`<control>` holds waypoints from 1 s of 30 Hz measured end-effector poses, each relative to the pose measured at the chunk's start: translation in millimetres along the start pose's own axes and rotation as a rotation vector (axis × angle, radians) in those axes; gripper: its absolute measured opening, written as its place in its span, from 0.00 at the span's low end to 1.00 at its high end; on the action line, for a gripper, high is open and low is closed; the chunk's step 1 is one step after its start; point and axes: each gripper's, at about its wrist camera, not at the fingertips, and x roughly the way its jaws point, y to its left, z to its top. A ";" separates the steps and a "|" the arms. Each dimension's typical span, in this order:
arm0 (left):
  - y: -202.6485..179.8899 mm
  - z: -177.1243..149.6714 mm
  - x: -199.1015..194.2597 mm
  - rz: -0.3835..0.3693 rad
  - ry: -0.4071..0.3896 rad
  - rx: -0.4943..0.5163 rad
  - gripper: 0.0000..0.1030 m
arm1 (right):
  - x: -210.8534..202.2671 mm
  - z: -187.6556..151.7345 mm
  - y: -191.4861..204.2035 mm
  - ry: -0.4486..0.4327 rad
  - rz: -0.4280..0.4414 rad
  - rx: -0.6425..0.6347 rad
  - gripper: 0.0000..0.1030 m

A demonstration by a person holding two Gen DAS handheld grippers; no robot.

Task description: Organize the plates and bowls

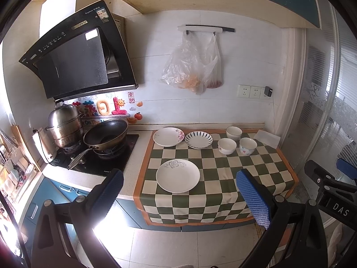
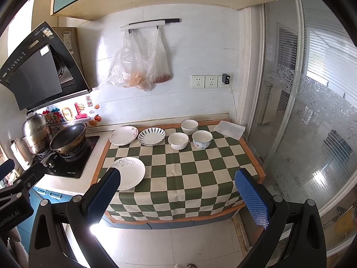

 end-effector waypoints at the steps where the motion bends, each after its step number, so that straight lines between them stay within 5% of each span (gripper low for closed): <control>1: 7.4 -1.2 0.8 0.011 -0.009 0.000 1.00 | 1.3 0.1 1.8 0.000 0.002 0.004 1.00; 7: 44.7 0.1 41.1 0.086 -0.011 -0.023 1.00 | 39.7 -1.1 22.4 0.021 0.070 0.037 1.00; 14: 102.8 -9.2 159.1 0.136 0.201 -0.092 1.00 | 150.4 -16.8 63.0 0.179 0.135 -0.059 1.00; 24: 142.8 -52.8 370.2 0.058 0.573 -0.217 0.99 | 397.7 -35.3 97.2 0.506 0.201 -0.047 1.00; 30: 132.8 -73.3 485.1 -0.015 0.768 -0.213 0.93 | 556.0 -56.2 108.9 0.727 0.263 -0.016 0.89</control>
